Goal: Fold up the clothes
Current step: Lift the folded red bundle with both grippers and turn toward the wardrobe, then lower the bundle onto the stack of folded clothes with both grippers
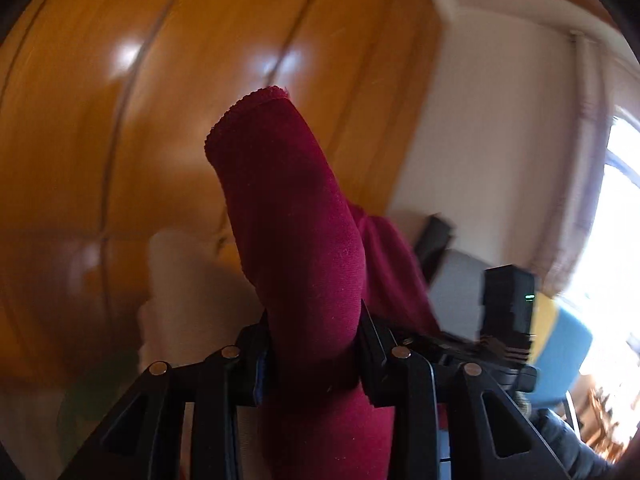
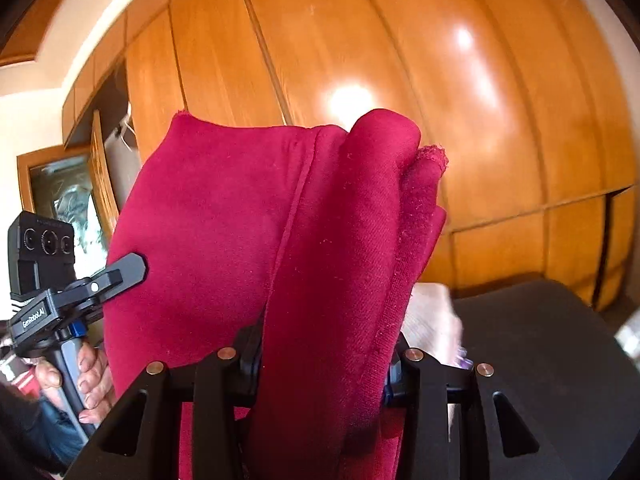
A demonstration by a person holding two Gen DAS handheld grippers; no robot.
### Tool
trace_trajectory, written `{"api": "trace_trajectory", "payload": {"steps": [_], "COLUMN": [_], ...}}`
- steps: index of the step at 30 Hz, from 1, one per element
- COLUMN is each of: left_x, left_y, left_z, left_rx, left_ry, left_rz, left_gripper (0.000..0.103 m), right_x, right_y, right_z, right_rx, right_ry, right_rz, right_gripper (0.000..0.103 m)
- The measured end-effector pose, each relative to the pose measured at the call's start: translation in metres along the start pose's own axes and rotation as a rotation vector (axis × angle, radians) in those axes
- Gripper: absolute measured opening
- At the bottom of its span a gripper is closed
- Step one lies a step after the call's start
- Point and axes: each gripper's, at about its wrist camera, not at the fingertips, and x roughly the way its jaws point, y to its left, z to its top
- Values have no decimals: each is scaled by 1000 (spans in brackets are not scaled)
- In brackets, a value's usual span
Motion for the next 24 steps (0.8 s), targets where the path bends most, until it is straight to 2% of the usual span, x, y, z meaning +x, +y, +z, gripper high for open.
{"api": "trace_trajectory", "payload": {"steps": [1, 2, 3, 5, 7, 8, 11, 13, 16, 18, 21, 23, 24], "left_x": [14, 25, 30, 30, 26, 24, 15, 4, -14, -31, -40, -22, -6], "left_y": [16, 29, 34, 33, 23, 17, -3, -15, -27, -40, -48, -53, -50], "left_z": [-6, -12, -17, -24, -25, -25, -26, -22, -18, -18, -15, -17, -19], "left_rx": [-50, -89, -103, -105, -58, -24, 51, 94, 130, 154, 188, 195, 198], "left_ry": [27, 46, 49, 39, 32, 29, 3, -40, -153, -246, -256, -169, -101], "left_rz": [30, 53, 61, 62, 56, 65, 118, 179, 258, 271, 224, 209, 232], "left_gripper": [38, 38, 40, 41, 46, 48, 54, 57, 60, 64, 64, 64, 64], "right_x": [16, 36, 48, 58, 57, 51, 32, 18, -4, -13, -11, -1, 8], "right_y": [-4, -11, -16, -23, -27, -24, -12, -1, 8, 15, 39, 45, 42], "right_z": [-2, -9, -16, -29, -38, -42, -43, -41, -30, -21, -21, -23, -24], "right_rx": [7, 27, 46, 68, 94, 105, 61, 22, -51, -102, -190, -223, -224], "right_ry": [32, 77, 101, 92, 64, 51, 18, -15, -93, -141, -136, -91, -51], "right_rz": [-15, -29, -28, -16, 11, 17, -45, -88, -150, -155, -115, -103, -104], "right_gripper": [45, 53, 56, 60, 61, 66, 78, 78, 78, 78, 76, 70, 69]}}
